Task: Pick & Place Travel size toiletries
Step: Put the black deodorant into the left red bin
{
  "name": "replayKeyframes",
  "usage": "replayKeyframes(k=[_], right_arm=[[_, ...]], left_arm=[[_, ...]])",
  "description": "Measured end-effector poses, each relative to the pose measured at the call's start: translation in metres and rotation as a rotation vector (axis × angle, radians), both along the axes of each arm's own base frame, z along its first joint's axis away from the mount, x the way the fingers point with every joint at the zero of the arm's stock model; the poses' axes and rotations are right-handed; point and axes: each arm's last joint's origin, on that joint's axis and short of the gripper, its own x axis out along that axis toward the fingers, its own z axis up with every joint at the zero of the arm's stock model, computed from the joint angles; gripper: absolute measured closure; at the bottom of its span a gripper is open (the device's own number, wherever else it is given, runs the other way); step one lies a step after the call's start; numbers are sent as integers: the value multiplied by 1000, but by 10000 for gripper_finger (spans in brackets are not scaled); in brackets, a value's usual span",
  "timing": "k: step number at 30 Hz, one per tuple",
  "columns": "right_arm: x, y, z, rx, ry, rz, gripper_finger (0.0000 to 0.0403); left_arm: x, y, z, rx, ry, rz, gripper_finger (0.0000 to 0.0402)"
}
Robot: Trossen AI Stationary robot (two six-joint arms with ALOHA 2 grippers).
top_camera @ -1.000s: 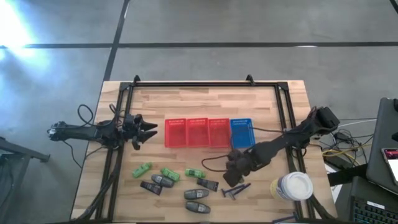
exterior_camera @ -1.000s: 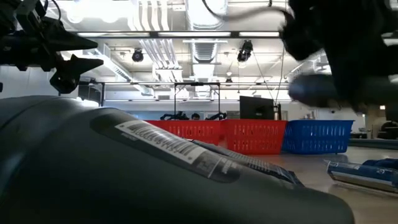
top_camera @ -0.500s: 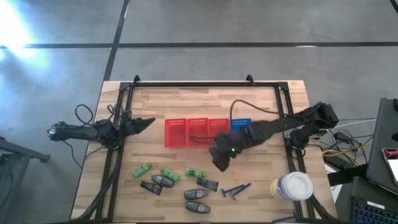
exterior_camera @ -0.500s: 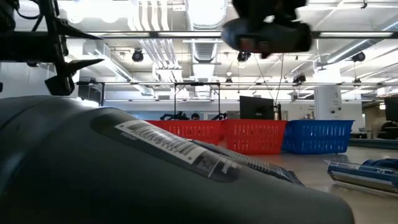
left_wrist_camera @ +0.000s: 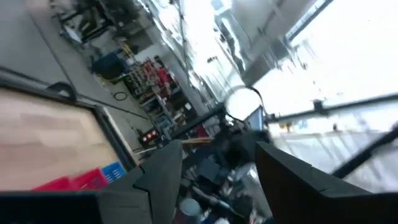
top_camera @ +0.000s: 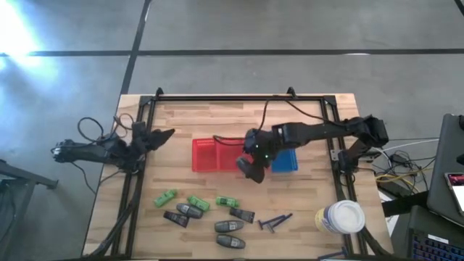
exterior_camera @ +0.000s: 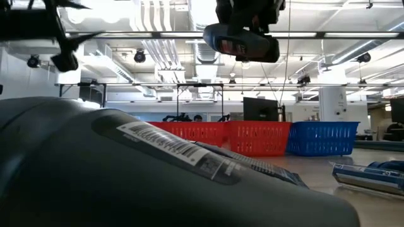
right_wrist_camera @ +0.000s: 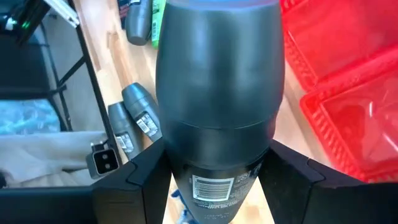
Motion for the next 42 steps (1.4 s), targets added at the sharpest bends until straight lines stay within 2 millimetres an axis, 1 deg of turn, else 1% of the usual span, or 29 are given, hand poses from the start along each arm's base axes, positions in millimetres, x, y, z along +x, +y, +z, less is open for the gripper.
replayKeyframes(k=[3, 5, 8, 11, 14, 15, 16, 18, 19, 21, 23, 26, 28, 32, 34, 39, 42], right_arm=[[1, -13, -2, -5, -17, 26, 209], [2, -22, -1, -1, -33, 41, 209], [1, -35, 0, 9, -59, 62, 207], [0, -45, 0, 25, -78, 81, 204], [-1, -50, 1, 30, -80, 71, 203], [-1, -51, 1, 34, -80, 70, 203], [-1, -51, 0, 38, -79, 74, 204], [-1, -53, 1, 40, -79, 72, 205], [-1, -53, 1, 38, -80, 69, 205], [-1, -53, 1, 15, -84, 61, 204], [-1, -53, 1, -6, -84, 63, 201], [0, -53, 1, -26, -94, 84, 200], [0, -52, 1, -34, -99, 96, 201], [0, -52, 2, -62, -108, 101, 204], [0, -52, 2, -70, -110, 105, 203], [0, -52, 2, -74, -112, 109, 200], [0, -52, 2, -91, -109, 102, 202]], left_arm=[[8, -2, 20, 70, 120, -49, 195], [19, -5, 29, 120, 271, -99, 195], [45, -11, 39, 248, 507, -198, 195], [78, -17, 51, 422, 637, -288, 195], [111, -21, 63, 608, 755, -332, 195], [121, -22, 63, 672, 812, -351, 195], [129, -23, 65, 738, 868, -374, 195], [144, -23, 83, 853, 906, -373, 195], [150, -21, 89, 889, 936, -362, 195], [158, -14, 94, 897, 1027, -372, 195], [167, -4, 102, 869, 1012, -425, 195], [171, 15, 120, 815, 875, -526, 195], [172, 29, 125, 797, 795, -598, 195], [175, 55, 119, 767, 769, -626, 195], [176, 64, 117, 753, 738, -655, 195], [196, 70, 100, 739, 705, -737, 195], [206, 73, 94, 746, 676, -758, 195]])
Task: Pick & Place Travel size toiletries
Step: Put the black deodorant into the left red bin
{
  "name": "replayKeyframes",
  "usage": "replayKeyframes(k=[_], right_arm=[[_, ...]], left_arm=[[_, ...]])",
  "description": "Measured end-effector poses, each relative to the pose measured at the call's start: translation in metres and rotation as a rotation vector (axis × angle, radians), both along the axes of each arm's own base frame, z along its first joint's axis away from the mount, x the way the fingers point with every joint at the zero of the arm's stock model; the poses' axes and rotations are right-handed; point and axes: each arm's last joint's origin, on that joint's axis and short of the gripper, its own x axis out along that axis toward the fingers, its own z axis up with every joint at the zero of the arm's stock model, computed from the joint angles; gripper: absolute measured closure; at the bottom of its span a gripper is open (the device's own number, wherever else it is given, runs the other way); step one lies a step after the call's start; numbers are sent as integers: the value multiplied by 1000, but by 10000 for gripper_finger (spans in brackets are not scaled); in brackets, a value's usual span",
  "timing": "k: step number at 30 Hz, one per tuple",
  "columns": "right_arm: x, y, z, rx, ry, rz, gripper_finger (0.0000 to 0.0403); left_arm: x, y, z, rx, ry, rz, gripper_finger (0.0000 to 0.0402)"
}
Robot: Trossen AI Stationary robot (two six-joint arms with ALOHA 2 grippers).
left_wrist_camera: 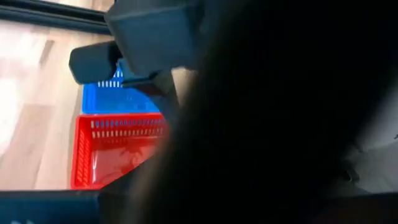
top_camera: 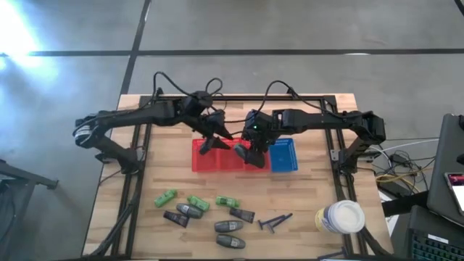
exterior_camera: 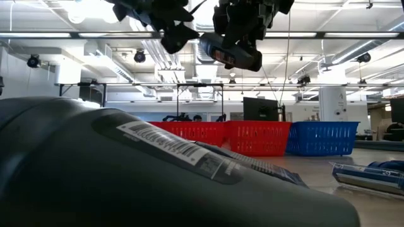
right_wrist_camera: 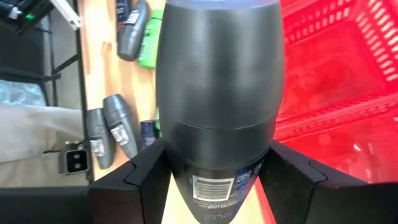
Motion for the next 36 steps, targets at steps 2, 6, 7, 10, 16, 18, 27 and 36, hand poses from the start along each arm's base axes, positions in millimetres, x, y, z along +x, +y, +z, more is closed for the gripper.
replayKeyframes(k=[2, 6, 7, 10, 16, 18, 27, 36], right_arm=[[0, 0, 0, -1, 1, 0, 203], [0, 0, 0, -5, -3, 4, 200], [0, 0, 0, -6, -5, 4, 199], [0, 0, 0, -11, -5, 7, 200], [0, 0, 0, -14, -8, 10, 200], [0, 0, 0, -14, -8, 10, 199], [0, 0, 0, -14, -8, 11, 200], [1, 0, 1, -17, -24, 11, 200]], left_arm=[[5, 3, -5, -9, 1, 2, 195], [10, 6, -3, -20, -34, 10, 195], [11, 7, -3, -23, -34, 12, 195], [14, 8, -9, -30, -14, 15, 195], [21, 8, -11, -78, -31, 23, 195], [22, 9, -11, -73, -39, 31, 192], [22, 7, -11, -119, -35, -8, 114], [32, 4, -30, -122, 1, -51, 104]])
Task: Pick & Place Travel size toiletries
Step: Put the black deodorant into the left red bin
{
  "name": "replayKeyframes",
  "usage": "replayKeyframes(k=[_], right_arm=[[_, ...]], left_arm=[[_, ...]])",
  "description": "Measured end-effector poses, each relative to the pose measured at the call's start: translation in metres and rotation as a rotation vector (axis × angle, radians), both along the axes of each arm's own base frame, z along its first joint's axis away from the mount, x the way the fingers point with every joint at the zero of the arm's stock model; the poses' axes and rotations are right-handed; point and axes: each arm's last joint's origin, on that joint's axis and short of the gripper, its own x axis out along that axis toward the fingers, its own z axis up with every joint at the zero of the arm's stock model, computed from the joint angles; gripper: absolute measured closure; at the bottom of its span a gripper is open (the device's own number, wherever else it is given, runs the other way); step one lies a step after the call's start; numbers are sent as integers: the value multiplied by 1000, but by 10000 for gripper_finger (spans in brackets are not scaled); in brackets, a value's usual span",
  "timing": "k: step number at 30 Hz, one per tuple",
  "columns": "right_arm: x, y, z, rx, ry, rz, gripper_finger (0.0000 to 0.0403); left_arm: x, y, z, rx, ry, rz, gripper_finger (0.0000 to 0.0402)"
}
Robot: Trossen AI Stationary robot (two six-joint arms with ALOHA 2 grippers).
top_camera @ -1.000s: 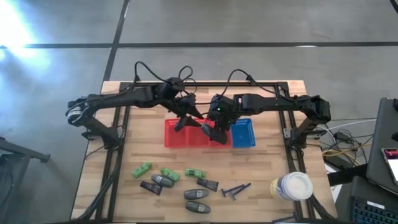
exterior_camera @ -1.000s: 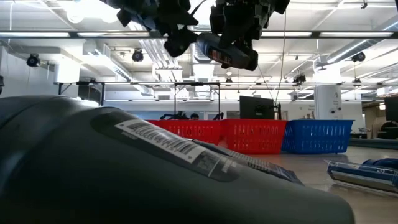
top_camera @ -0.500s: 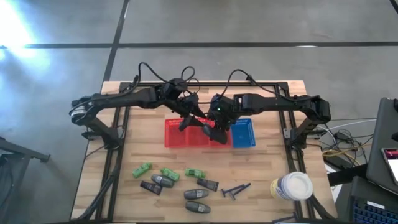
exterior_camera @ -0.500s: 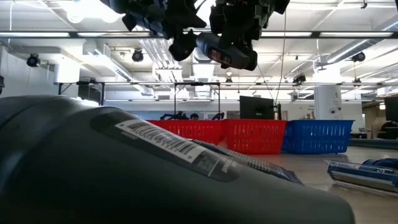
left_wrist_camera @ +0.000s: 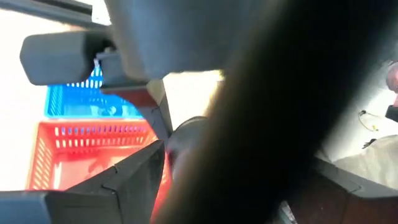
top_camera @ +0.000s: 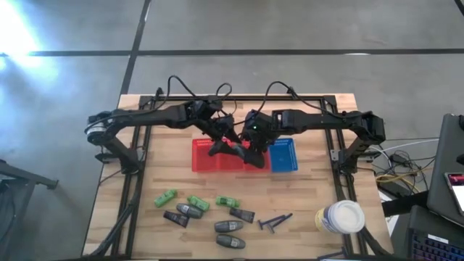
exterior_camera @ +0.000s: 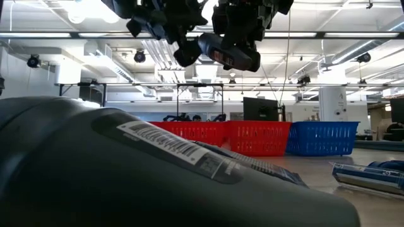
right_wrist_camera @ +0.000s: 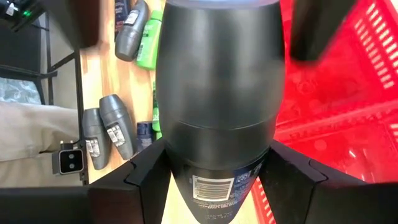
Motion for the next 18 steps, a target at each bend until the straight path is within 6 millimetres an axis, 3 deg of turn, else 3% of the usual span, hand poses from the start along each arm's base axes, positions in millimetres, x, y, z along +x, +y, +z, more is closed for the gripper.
replayKeyframes(k=[18], right_arm=[[4, -1, 3, -22, -45, -16, 195]], left_arm=[[9, -11, -4, 19, -34, -14, 117]])
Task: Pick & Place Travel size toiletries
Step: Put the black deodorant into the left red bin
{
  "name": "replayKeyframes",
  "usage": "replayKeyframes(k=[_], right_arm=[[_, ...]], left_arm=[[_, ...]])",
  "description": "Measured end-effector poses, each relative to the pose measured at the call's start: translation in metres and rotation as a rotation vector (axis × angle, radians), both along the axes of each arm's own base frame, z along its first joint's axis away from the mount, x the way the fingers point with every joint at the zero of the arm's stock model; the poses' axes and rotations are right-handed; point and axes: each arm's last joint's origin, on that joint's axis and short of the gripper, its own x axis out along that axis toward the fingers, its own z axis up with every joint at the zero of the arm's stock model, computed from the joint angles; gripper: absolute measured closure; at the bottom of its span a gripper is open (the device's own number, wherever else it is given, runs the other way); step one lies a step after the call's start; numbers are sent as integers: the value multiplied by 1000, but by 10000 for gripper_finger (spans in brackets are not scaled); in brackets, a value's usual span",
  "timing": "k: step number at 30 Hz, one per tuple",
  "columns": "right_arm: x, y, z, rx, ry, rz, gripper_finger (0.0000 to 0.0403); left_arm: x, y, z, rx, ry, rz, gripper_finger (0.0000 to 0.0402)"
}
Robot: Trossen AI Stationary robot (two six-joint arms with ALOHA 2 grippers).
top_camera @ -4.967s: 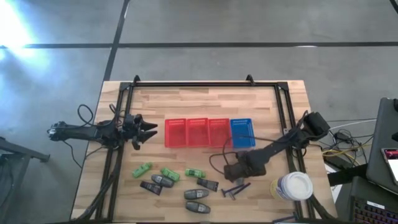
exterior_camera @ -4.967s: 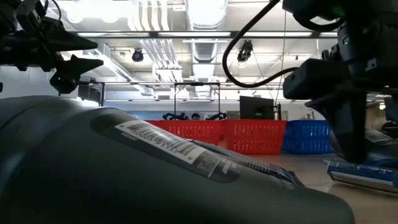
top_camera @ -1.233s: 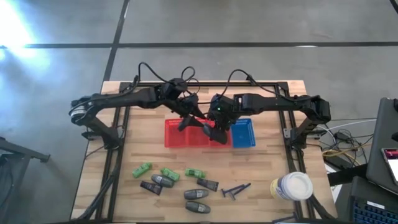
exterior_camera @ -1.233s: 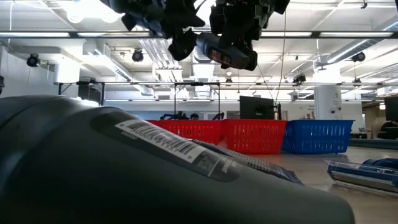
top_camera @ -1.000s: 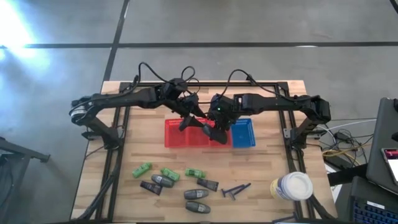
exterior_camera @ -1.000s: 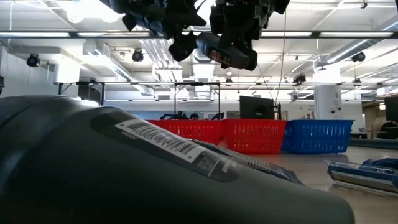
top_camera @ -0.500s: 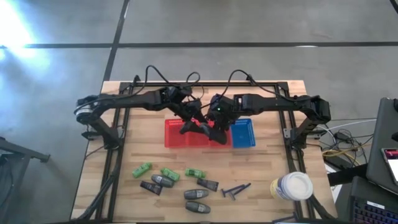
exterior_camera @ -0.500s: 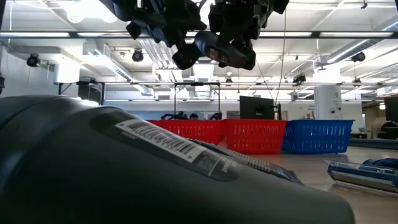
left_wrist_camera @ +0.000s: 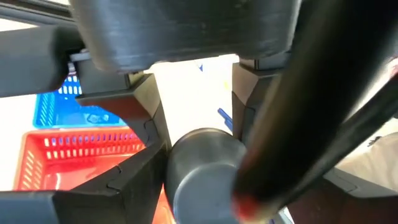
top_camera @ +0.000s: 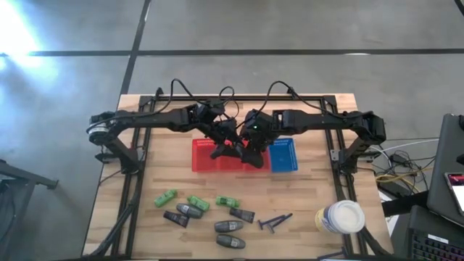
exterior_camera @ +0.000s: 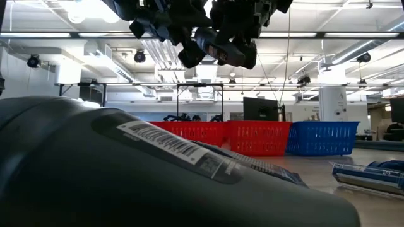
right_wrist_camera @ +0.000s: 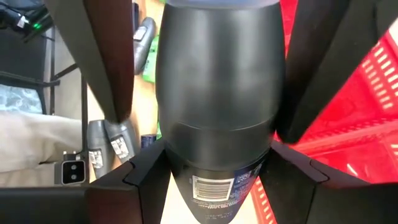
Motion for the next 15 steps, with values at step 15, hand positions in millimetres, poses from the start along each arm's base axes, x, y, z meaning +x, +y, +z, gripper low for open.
replayKeyframes(k=[15], right_arm=[[0, 0, 0, -4, -1, -4, 195]], left_arm=[[-3, 0, -7, 6, 36, 0, 185]])
